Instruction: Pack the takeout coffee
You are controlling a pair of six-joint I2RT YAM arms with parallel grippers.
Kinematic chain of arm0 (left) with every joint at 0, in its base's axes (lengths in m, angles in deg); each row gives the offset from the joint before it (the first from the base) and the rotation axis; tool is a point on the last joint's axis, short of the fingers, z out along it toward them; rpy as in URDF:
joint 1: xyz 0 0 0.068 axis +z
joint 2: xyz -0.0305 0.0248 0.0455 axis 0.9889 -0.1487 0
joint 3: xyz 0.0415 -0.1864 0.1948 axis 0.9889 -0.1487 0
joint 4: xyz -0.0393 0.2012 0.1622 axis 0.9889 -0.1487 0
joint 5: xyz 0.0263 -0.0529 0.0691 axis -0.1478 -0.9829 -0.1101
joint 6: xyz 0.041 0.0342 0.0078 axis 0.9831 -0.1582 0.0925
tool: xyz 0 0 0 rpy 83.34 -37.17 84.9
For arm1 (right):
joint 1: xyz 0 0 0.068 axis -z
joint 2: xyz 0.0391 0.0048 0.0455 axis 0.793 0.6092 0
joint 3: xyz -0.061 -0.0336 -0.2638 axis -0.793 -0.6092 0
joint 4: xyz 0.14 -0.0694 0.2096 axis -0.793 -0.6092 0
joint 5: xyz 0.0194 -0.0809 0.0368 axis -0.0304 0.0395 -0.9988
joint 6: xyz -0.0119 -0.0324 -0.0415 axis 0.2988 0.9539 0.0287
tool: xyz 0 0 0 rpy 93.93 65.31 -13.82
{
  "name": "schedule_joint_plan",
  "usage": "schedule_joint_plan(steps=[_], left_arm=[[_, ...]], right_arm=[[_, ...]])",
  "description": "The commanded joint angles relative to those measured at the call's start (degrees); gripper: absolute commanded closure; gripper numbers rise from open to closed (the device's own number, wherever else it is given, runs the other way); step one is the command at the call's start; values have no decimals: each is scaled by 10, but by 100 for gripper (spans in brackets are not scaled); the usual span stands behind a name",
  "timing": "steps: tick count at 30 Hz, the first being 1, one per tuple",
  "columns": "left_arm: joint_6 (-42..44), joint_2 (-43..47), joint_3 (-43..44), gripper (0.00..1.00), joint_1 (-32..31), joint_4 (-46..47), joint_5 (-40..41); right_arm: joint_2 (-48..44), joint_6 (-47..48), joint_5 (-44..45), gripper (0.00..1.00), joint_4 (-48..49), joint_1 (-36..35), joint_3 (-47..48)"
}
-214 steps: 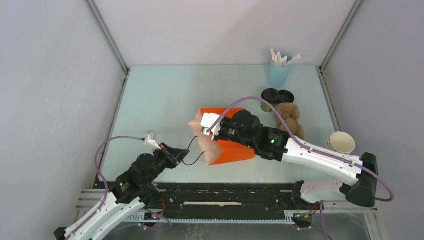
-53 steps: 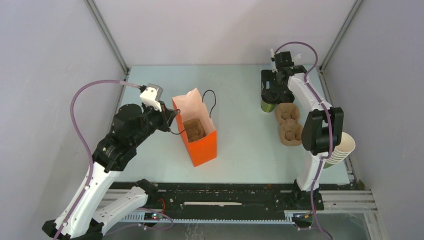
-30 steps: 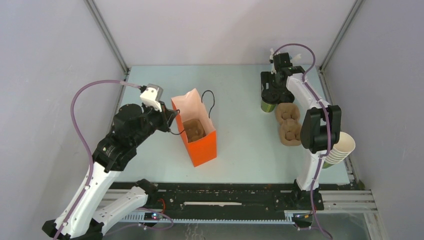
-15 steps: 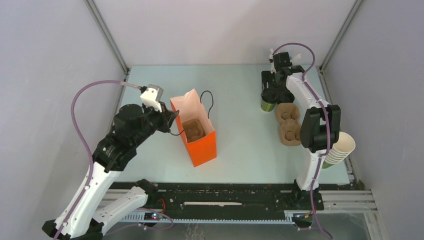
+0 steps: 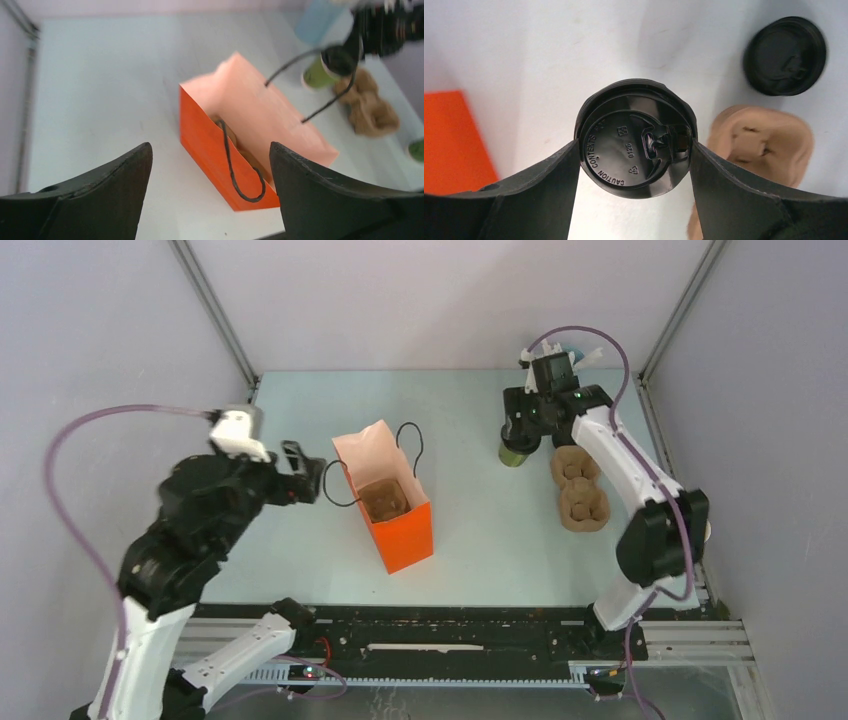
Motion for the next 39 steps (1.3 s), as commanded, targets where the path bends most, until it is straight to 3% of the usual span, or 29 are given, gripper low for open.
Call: schedule_joint_plan(steps=[1,5,11,16,26,39], left_arm=[[39,-28,122,7,3,-27,107],[132,-136,166,2,29,26,48],[172,-319,270,2,135,25,-168],[200,-425,297,4,148,2,-313],[219,-407,139,11,146,56,-299],[216,-429,148,49,141,74,-295]], right_arm=[[-127,-32,-54,29,48,-54,-73],[-190,-38,-79,29,49,-87,-111],[-286,-38,-92,29,34,-105,-149],[-334,-48,-125,30,36,-105,-176],[-371,-40,-123,30,34,-105,-179],[-379,-42,-121,30,38,-106,-193]])
